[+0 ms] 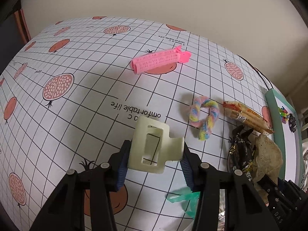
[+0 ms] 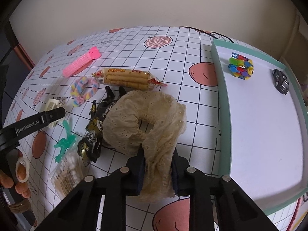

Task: Organize objects
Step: 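Grasp the cream claw clip with the left gripper while the right grasps the lace scrunchie, then carry the claw clip with the left gripper while the right carries the scrunchie to the tray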

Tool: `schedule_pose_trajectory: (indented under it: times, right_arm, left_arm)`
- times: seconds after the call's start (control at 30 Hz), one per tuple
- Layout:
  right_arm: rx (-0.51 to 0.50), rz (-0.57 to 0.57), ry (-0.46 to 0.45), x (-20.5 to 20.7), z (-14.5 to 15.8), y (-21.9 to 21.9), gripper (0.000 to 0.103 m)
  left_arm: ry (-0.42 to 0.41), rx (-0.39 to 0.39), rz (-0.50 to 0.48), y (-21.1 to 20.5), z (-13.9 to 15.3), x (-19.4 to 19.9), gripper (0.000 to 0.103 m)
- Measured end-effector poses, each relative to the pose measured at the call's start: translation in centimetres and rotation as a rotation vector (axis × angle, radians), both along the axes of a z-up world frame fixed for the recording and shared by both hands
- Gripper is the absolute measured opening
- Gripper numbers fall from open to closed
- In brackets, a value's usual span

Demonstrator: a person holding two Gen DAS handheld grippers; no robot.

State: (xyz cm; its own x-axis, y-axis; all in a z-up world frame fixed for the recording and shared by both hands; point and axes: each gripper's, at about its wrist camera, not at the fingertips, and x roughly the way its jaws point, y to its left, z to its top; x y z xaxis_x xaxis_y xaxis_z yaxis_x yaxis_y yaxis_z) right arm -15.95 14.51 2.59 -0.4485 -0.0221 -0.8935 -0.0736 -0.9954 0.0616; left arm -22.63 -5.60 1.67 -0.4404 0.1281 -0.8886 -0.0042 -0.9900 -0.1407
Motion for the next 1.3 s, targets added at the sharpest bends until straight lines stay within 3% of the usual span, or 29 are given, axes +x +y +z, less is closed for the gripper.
schedule_pose_trajectory:
  times: [0.67,0.77,0.87,0.97,1.07,1.3]
  right_arm:
    - [-0.091,-0.038,0.089,0.3,3.1,2.1,0.021]
    - [-0.077,-0.036,0.107,0.4,3.7,2.1,0.021]
    - [-0.119,-0.037,0.113,0.9,4.2,2.2,0.021]
    - [-0.11,-0.024,0.138,1.0,5.1,2.2,0.021]
    - [-0.127,-0.029,0.152,1.2,5.6,2.7,0.021]
    - [-0.154,-0.042,0.181,1.5,6.6,3.9,0.021]
  left_arm:
    - [0.005,0.0,0.049,-0.8,1.2,-0.2,0.046]
    - [0.002,0.029,0.043,-0.7,1.1,-0.3,0.046]
    - [0.007,-0.011,0.046,-0.4,1.1,-0.3,0.046]
    - [0.005,0.004,0.047,-0.2,1.2,-0.1,0.046]
    - [0.022,-0.034,0.041,0.0,1.7,-0.1,0.046]
    - [0.069,-0.017,0.068,-0.3,3.6,0.1,0.046]
